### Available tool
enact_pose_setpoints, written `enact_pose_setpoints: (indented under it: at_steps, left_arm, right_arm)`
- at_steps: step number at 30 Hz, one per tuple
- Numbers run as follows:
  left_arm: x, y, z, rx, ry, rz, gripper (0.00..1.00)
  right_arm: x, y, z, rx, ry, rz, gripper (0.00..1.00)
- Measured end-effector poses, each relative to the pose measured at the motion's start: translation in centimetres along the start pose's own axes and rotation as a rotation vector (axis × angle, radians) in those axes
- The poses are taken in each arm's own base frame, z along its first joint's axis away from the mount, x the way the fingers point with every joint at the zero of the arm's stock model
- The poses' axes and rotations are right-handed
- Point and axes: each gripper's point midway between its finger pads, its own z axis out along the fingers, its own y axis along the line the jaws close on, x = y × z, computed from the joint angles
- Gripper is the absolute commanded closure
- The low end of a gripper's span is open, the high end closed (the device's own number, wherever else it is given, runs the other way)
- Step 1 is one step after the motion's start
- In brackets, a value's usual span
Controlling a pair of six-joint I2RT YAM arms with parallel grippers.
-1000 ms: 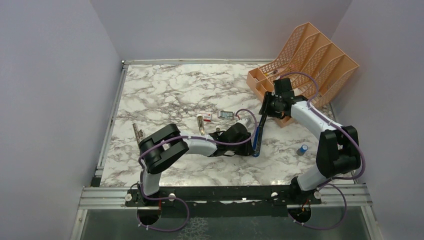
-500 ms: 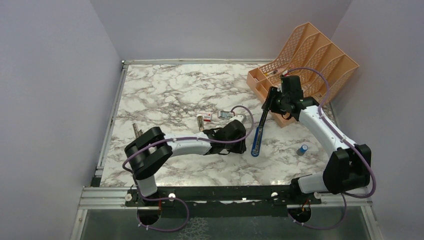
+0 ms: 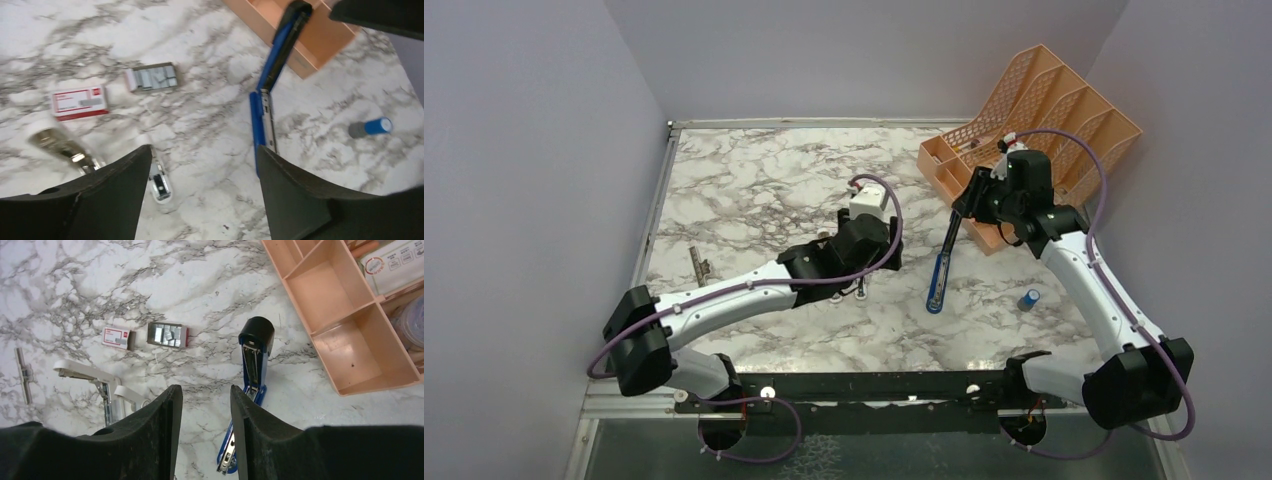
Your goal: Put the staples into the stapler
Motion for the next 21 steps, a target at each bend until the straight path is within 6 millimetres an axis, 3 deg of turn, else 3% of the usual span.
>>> enact_pose_setpoints:
  at_steps: [3,7,15,21]
  left_arm:
    - [-1.5,2.9,-1.4,-0.105,-0.069,0.024,0.06]
    - [-2.7,6.8,-3.7,-0.235,-0.132,0.059,0.01]
    - [-3.8,11.9,-8.6,-0.336,-0.283,0.050,0.01]
    - [-3.6,14.2,-10.4,-0.361,-0.355,0.065,0.01]
  right_arm:
    - [0.0,0.6,-0.1,-0.031,0.001,-0.003,0.56]
    - [-0.1,1.7,-0.1,-0.070,-0.004,-0.014,0.55]
    - [1.8,7.7,-0.2,-0.225,0.024,-0.087,0.52]
    - [4.7,10.9,3.1,-0.248,0.116,-0.143,0.50]
